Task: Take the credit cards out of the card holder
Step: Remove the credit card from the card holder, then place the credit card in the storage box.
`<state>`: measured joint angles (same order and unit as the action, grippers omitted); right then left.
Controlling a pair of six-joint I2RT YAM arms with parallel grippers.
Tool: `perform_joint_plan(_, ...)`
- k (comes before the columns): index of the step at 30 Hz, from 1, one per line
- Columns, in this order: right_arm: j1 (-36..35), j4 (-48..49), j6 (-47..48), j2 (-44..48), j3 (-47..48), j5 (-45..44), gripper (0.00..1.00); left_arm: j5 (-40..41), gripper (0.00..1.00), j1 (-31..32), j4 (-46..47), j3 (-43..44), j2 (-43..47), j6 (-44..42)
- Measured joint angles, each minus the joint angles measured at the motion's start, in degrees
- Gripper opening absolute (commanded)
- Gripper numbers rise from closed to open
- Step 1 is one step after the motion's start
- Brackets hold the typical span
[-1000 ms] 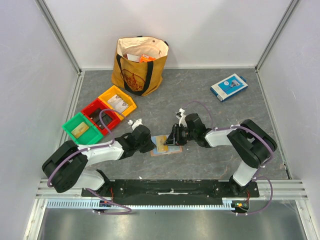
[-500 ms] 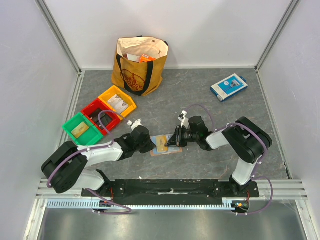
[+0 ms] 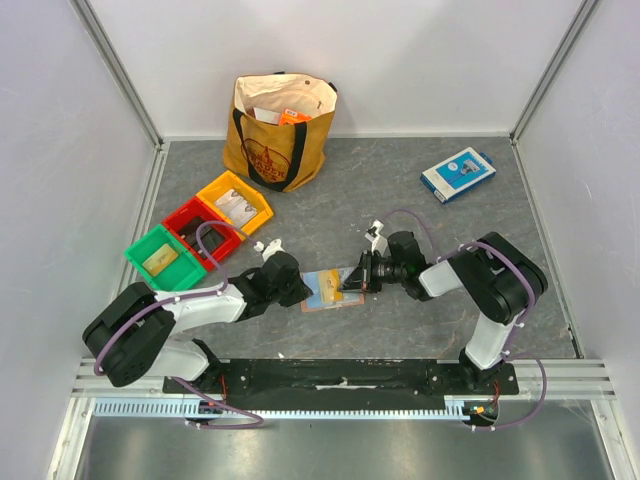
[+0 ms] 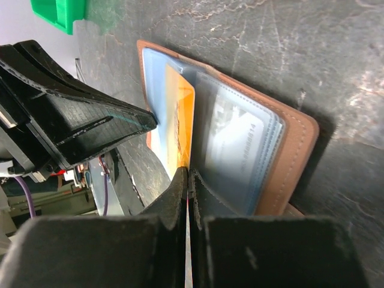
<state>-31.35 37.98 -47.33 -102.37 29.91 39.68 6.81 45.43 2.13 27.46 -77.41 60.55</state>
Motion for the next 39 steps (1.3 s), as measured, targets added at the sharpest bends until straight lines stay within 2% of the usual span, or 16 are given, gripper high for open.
perform_joint_plan(13,2.64,-12.9,7.56,8.22,-0.02,-2.49,0.0,0.02,0.02,-0.04,-0.11,-0.02,0.11,0.07)
perform_joint_plan(16,3.28,-16.85,9.51,11.32,-0.02,-4.11,0.0,0.04,0.06,-0.04,-0.22,-0.02,0.17,0.07)
perform_joint_plan(20,4.09,-19.85,10.36,14.73,-0.11,-5.7,0.0,0.11,0.23,-0.04,-1.16,-0.09,1.01,0.07)
perform_joint_plan(24,4.26,-19.8,9.4,18.95,-1.55,-6.51,0.0,0.31,0.57,-0.04,-3.85,-0.79,4.17,0.04)
perform_joint_plan(26,4.26,-19.52,8.28,21.64,-2.71,-6.93,0.0,0.48,0.69,-0.04,-5.16,-1.18,6.71,0.07)
perform_joint_plan(28,4.26,-18.51,6.8,24.22,-3.82,-7.48,0.0,0.57,0.77,-0.04,-5.9,-1.42,9.75,0.09)
perform_joint_plan(32,4.26,-13.4,1.75,29.92,-7.15,-8.5,0.0,0.09,0.84,-0.04,-4.11,-2.43,15.98,0.04)
perform_joint_plan(39,4.09,0.59,-9.68,36.98,-13.42,-11.74,0.0,-4.35,0.85,-0.07,9.38,-8.66,23.54,0.11)
